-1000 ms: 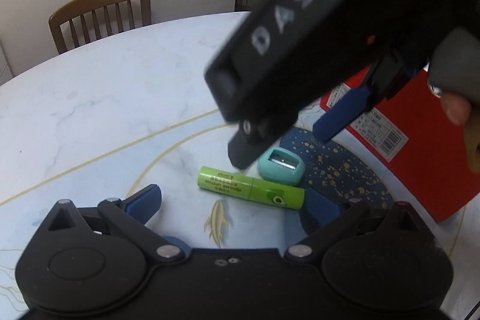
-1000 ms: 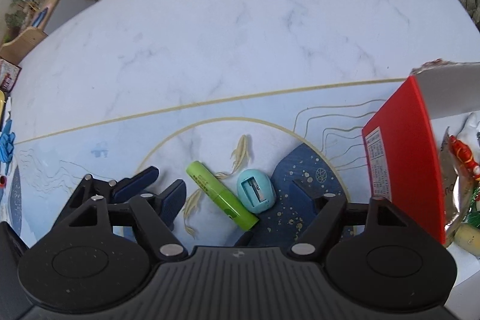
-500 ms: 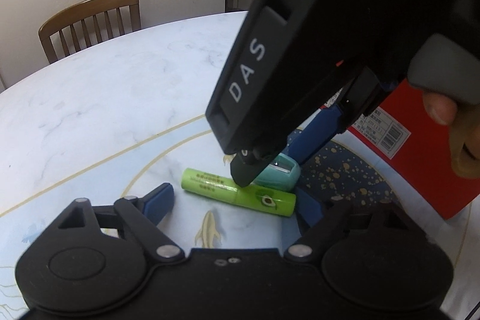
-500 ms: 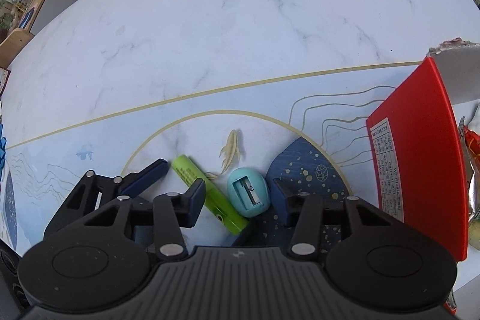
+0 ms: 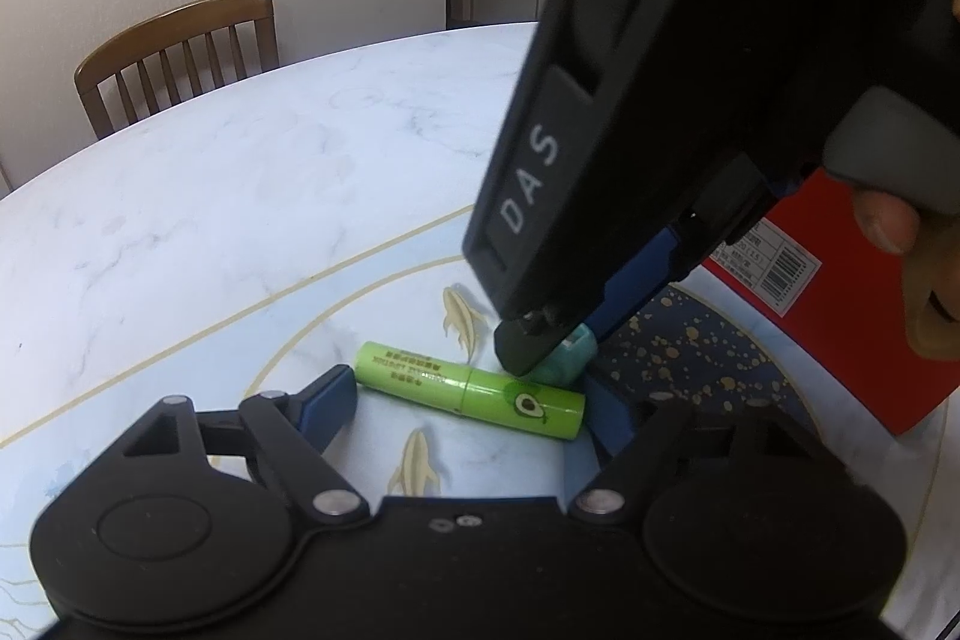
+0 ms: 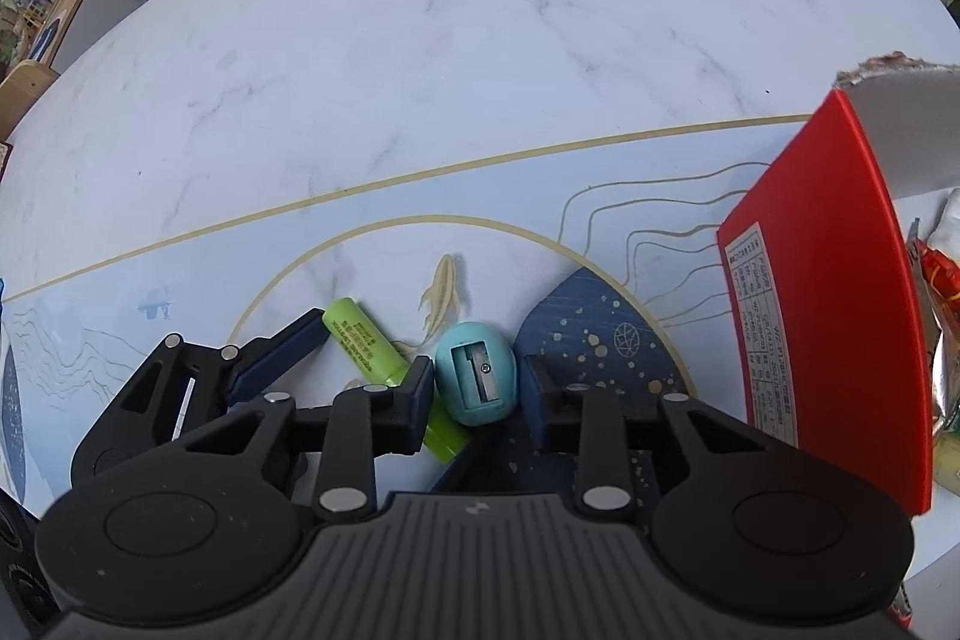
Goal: Organize objects
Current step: 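Grasp the teal sharpener with right tool while left grasps the green tube, then carry the sharpener with right tool while left carries the green tube over the shoebox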
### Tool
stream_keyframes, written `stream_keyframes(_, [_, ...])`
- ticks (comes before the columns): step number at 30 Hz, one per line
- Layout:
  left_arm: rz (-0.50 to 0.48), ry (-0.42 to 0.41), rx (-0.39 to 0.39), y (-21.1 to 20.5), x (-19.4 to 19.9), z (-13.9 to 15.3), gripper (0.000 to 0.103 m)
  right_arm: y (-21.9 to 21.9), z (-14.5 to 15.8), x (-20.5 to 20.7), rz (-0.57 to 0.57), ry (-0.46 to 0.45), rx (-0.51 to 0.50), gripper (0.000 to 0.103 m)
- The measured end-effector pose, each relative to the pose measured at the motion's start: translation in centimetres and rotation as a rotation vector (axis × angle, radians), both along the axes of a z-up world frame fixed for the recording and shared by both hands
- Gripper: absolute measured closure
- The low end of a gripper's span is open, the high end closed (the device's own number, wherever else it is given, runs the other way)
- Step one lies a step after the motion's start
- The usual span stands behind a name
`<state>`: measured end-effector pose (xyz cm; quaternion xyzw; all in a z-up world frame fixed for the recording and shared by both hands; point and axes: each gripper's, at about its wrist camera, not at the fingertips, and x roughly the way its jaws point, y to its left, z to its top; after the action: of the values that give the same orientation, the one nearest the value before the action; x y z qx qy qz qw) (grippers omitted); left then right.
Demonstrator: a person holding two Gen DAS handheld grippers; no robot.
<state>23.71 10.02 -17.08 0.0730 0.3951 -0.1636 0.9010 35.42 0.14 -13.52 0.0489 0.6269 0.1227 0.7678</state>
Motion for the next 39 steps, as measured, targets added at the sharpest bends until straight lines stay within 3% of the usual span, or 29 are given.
stream_keyframes(9, [0.032,0.015,-0.038,0.7,-1.0,1.2,0.023,-0.4,1.6,-1.1,0.005,-0.021,0.032,0.073])
stream_keyframes(24, [0.054,-0.024,-0.087,1.6,-2.4,6.3,0.023,-3.9,8.1,-4.3,-0.001,-0.134,0.087,0.073])
stream_keyframes(39, [-0.025,-0.074,-0.09,-3.0,-4.4,12.6,0.023,-10.3,12.7,-8.3,0.032,-0.23,0.112,0.073])
